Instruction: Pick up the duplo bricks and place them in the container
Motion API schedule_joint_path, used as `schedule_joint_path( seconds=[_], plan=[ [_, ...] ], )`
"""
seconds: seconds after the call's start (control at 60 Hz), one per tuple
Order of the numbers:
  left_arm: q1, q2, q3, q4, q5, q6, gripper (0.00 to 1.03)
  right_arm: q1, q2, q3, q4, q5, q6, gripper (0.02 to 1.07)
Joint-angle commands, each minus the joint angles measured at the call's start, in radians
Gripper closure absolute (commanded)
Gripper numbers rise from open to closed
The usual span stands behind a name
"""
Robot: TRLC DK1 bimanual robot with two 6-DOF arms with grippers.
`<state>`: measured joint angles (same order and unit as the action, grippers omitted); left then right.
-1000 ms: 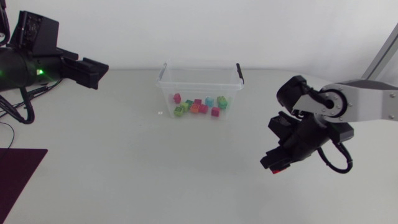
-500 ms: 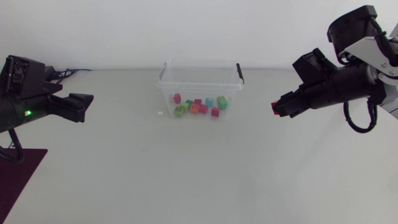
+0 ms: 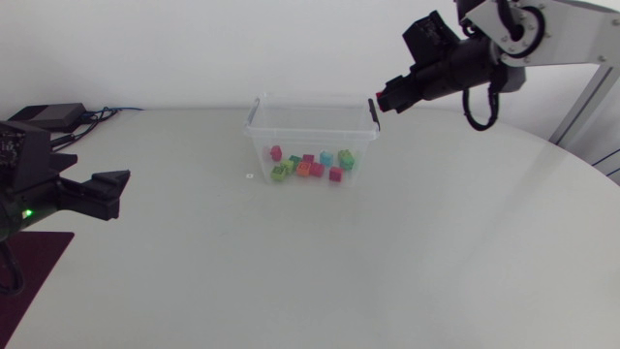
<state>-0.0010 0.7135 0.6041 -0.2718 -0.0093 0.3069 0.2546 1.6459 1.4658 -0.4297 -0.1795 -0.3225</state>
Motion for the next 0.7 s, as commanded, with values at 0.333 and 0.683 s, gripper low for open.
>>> schedule_joint_path(
  seconds=[0.333, 0.683],
  plan=[
    [0.091, -0.169, -0.198, 0.071, 0.042, 0.052, 0.04, 0.15, 0.433, 0.364, 0.085, 0.19, -0.018, 0.7],
    [0.122, -0.109, -0.233, 0.186, 0.08, 0.064, 0.04, 0.16, 0.385, 0.269, 0.207, 0.238, 0.016, 0.06]
  ],
)
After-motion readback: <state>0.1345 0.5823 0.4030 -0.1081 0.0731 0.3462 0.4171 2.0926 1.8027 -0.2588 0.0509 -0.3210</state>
